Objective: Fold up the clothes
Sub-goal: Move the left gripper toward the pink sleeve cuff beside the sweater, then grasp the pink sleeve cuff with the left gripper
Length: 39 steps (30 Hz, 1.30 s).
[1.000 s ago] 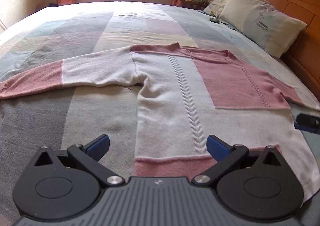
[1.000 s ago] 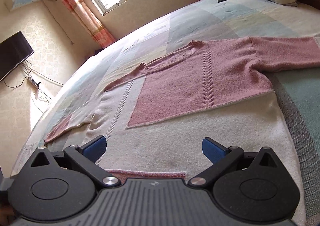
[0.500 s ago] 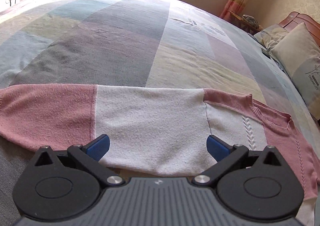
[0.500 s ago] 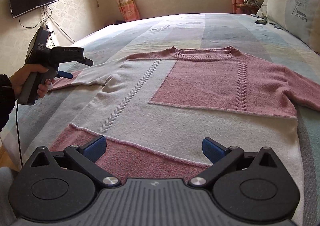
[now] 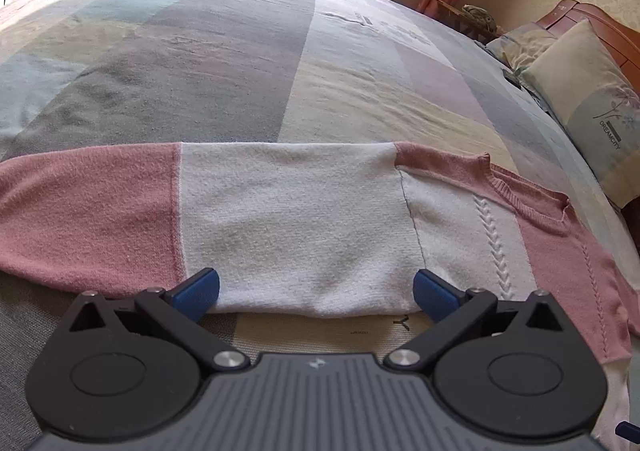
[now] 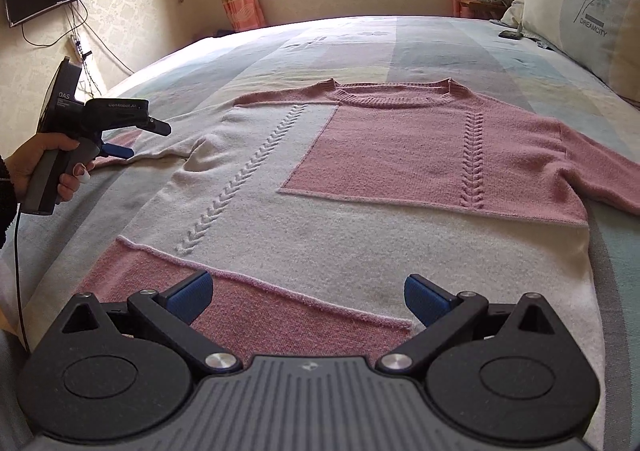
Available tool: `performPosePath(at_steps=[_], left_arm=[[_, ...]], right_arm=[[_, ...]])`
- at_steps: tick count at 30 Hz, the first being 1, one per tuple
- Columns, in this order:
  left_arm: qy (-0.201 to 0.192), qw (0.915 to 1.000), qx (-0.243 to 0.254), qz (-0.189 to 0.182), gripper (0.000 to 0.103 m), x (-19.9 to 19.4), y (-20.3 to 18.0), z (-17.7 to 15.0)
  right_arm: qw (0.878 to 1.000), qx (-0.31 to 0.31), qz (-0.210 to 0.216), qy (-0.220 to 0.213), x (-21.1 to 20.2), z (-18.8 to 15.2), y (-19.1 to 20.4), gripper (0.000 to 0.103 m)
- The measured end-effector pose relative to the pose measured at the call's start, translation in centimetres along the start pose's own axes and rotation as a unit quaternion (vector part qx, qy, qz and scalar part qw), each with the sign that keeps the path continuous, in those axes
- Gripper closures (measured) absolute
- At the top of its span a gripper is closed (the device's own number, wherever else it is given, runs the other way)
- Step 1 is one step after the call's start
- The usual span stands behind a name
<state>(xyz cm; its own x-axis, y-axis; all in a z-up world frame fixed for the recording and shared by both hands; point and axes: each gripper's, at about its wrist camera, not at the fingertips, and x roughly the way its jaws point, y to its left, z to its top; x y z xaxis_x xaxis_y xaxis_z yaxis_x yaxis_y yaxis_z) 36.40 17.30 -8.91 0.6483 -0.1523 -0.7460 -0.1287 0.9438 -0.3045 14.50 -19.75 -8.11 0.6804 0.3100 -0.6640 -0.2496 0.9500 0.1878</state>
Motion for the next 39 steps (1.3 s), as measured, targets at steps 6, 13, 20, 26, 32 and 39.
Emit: performPosePath(at_steps=[6,13,20,26,32,39], left_arm=[[0.008,0.9998,0.0,-0.019,0.001,0.9,-1.3,0.2],[0.013,0.9993,0.008,-0.035,0.001,1.0,-2.2,-0.3],[-0.03,0.9993,-0.01,-0.021,0.001,-2.4,0.7,2.1],[-0.063,0.9946,-0.082,0.011,0.001,-2.2,7.1,4.2],[-0.076,0.9836,-0.16,0.031,0.001,-2.0,14.2,3.1],[-0.11,0.9703,-0.198,0.085,0.001,-4.0,19.6,4.2]], right_arm=[[1.0,0.003,-0.001,-0.004,-0.1,0.0,-0.1,0.0],[1.0,0.011,-0.001,-0.007,-0.4,0.0,-0.4,0.0],[1.0,0.02,0.006,-0.018,-1.0,0.1,-0.7,0.0],[0.999,0.031,0.008,-0.029,-1.2,0.3,-1.0,0.0],[0.999,0.045,0.014,-0.024,-0.7,0.3,-1.3,0.0],[0.999,0.044,0.001,-0.014,0.2,0.2,-1.1,0.0]])
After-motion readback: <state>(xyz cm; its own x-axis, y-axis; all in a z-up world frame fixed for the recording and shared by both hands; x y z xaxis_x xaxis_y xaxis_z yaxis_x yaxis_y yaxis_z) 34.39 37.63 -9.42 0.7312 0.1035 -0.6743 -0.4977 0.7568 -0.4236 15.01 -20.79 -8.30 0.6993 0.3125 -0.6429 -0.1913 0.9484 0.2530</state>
